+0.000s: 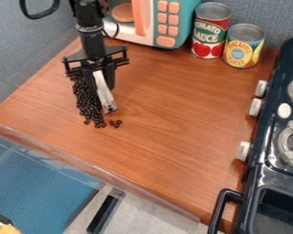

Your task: Sweep into pile

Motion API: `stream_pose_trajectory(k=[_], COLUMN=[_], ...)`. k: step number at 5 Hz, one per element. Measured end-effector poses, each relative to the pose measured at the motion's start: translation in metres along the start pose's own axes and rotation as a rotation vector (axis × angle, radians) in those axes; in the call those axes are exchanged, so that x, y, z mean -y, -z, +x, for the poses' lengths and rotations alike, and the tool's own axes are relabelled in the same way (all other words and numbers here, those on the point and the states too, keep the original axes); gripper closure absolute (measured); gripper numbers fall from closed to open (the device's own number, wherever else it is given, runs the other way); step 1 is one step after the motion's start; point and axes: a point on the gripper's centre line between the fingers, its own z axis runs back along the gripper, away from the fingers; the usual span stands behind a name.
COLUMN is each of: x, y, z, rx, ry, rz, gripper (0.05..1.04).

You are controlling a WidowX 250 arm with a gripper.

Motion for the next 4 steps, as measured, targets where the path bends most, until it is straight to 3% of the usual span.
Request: stream_pose_trajectory(k=[1, 2, 3, 4], x=[0.017, 0.05, 0.081, 0.1], y=[-0.009, -0.022, -0.031, -0.017], z=[-0.013, -0.043, -0.082, -0.109], rx=[0.003, 0.004, 0.006, 0.071], ry=[0.08, 0.226, 0.417, 0.615], rz=[-0.066, -0.134, -0.17, -0.078], gripper=[0.724, 0.724, 0.724, 0.724])
